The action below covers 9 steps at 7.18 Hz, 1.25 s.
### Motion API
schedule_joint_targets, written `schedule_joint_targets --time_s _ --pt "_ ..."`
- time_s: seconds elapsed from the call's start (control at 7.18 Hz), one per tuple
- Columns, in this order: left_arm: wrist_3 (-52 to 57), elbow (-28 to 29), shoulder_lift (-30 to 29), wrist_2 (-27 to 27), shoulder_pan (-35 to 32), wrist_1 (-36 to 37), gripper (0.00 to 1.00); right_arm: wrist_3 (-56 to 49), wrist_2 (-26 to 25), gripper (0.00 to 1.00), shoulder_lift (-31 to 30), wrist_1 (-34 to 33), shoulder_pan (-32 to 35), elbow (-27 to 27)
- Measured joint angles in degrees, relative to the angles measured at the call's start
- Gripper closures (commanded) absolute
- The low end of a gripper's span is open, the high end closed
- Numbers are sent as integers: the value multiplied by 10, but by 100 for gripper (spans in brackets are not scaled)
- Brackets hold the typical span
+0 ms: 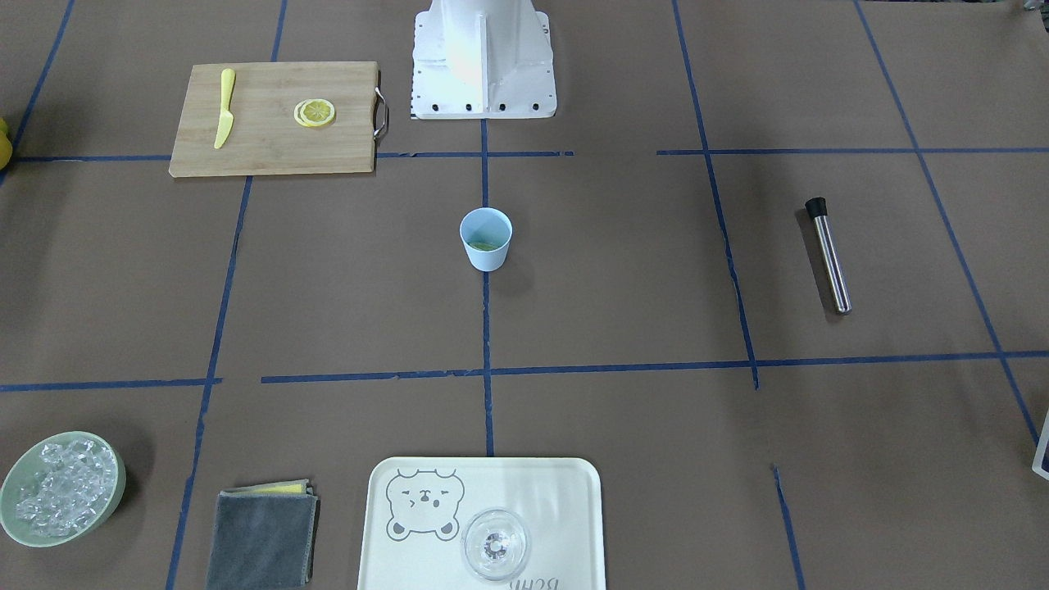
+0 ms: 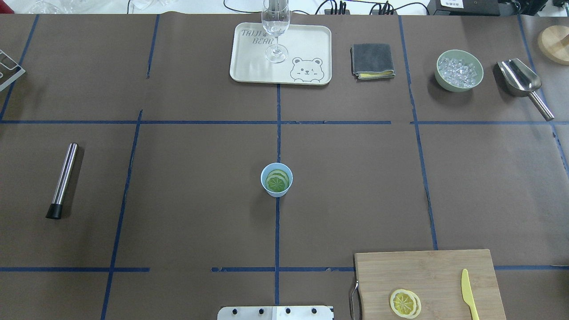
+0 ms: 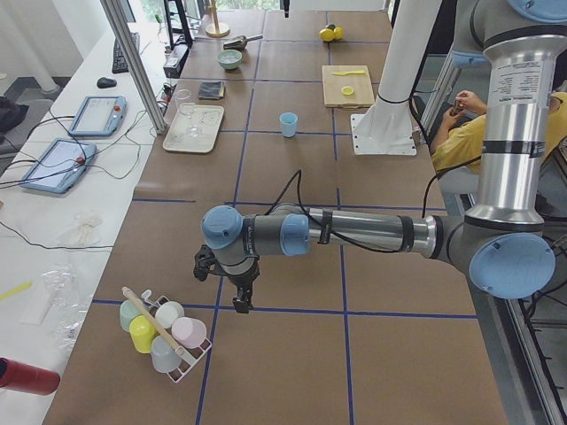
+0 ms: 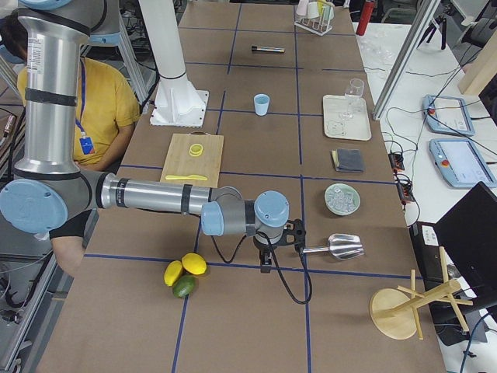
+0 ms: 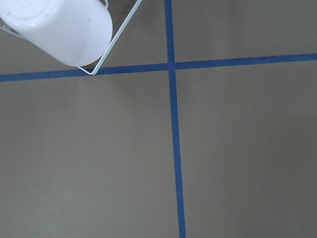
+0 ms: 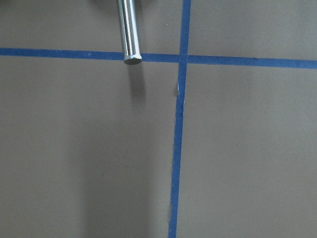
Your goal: Squeeze lemon into cup
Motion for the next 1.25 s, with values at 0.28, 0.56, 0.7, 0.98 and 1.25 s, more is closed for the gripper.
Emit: schedule_joint_targets --time_s 0.28,0.56,0.7,0.98,1.25 --pt "6 2 -7 -1 -3 -2 0 0 1 0 0 0 0 1" --pt "7 4 -13 -2 -7 -2 0 0 2 0 0 1 0 3" --pt "7 5 -13 -2 -8 -2 0 0 2 0 1 1 0 4" --pt "-1 12 -16 2 -8 -1 0 2 2 0 3 -1 0 10" --pt "3 18 -17 8 -8 -2 0 4 5 0 7 -16 0 29"
